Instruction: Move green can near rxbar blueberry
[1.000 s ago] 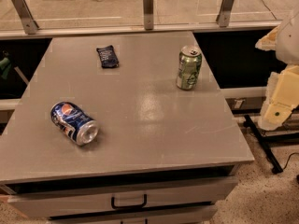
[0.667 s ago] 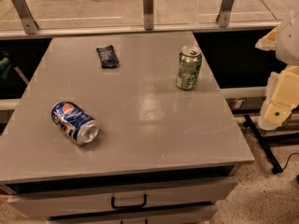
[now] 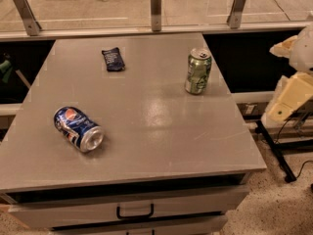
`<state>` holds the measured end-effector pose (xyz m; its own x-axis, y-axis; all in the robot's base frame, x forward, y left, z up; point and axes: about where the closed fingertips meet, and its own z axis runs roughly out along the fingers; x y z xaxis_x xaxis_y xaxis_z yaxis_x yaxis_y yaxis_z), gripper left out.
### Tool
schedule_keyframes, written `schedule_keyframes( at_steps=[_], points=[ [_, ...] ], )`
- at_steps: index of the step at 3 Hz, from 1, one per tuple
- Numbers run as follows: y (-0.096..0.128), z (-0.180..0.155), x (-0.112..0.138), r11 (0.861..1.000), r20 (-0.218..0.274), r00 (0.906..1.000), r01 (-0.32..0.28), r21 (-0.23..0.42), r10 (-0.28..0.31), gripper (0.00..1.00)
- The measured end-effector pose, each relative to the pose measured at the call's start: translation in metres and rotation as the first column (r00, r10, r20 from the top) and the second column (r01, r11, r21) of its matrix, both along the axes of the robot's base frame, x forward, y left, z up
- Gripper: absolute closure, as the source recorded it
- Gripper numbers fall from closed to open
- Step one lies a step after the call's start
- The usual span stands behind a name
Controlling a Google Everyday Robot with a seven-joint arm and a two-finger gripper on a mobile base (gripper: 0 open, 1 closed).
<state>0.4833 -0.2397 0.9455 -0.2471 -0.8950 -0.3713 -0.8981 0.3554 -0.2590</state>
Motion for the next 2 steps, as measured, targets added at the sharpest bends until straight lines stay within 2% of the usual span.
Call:
schedule_keyframes(
  at_steps=[1, 2],
  points=[
    [-0.002, -0.016, 0.052, 0.991, 0.081, 0.9964, 0.016, 0.13, -0.027, 0.0],
    [0.013, -0.028, 0.095, 0.963, 0.111, 0.9933, 0.003, 0.269, -0.034, 0.0]
  ],
)
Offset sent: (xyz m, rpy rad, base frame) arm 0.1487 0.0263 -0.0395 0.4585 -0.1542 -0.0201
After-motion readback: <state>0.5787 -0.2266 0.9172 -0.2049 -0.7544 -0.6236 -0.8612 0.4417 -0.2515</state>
